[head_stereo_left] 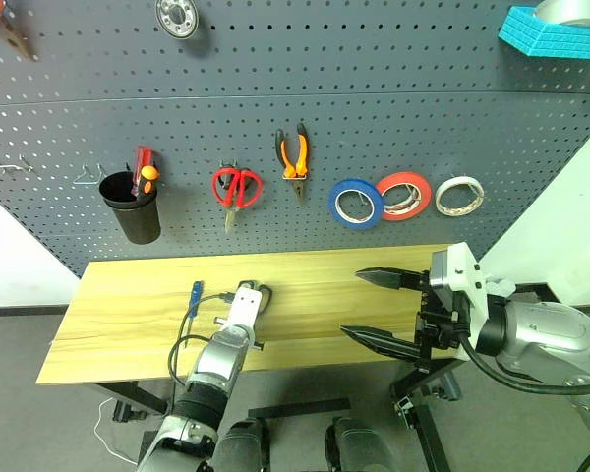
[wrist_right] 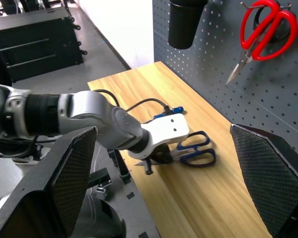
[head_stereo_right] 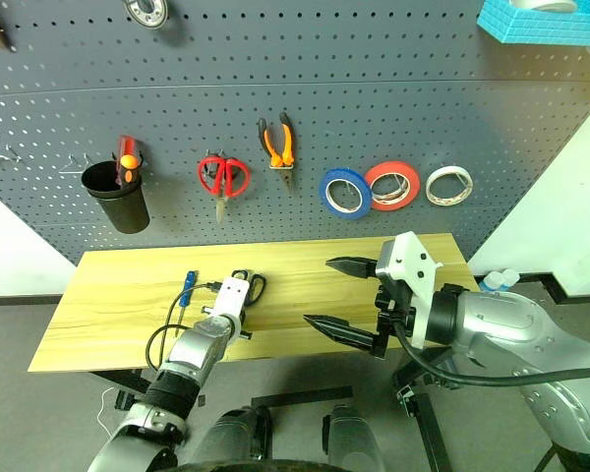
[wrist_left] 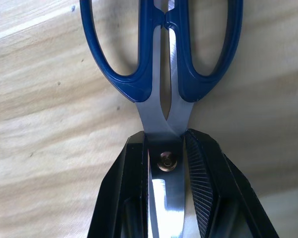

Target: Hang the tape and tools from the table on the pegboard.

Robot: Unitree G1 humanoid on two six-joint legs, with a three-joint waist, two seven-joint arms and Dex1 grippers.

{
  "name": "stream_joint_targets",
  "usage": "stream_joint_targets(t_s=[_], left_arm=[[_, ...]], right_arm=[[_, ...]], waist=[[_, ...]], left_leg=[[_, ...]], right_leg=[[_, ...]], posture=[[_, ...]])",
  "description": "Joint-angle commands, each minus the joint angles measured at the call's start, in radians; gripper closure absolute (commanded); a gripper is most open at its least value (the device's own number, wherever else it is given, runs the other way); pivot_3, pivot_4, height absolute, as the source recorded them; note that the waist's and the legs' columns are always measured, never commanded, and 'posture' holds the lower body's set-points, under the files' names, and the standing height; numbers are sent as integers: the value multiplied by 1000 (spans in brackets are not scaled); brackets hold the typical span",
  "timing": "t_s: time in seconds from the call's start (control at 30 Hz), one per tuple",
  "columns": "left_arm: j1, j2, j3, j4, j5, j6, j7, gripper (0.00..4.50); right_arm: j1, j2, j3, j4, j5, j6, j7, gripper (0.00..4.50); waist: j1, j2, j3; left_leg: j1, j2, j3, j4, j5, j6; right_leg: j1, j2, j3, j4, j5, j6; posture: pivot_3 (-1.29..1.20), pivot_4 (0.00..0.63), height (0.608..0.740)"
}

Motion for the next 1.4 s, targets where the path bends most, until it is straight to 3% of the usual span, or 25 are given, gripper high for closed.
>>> stream_joint_targets(t_s=[0.03,0.6,1.03,1.4], left_arm=[[36,27,-54,-45,45,-39,-17,3739],[158,85,-129,-237,143,-266,-25,3740],[143,87,-116,-283,184,-485,8,3740],[132,113,-91,-283,218,-732,65,3741]], right_arm=[[-15,-9,-20,0,-7,-22,11,0],[-16,3,-48,40,-1,-30,46,0],[-35,-2,-106,85,37,-51,102,0],[-10,-28,-248,142,124,-61,200,0]], waist=[[0,0,0],[2,3,2],[2,3,1],[2,5,-2]], left_leg=[[0,0,0,0,0,0],[-5,0,1,0,-2,2],[-5,0,2,2,-1,4],[-1,-1,4,5,-1,4]], right_leg=[[0,0,0,0,0,0],[-4,-1,0,-2,0,1],[-3,1,0,-1,0,1],[1,2,0,2,0,2]], posture=[[-182,112,717],[-181,97,717],[-178,73,717],[-181,42,717]])
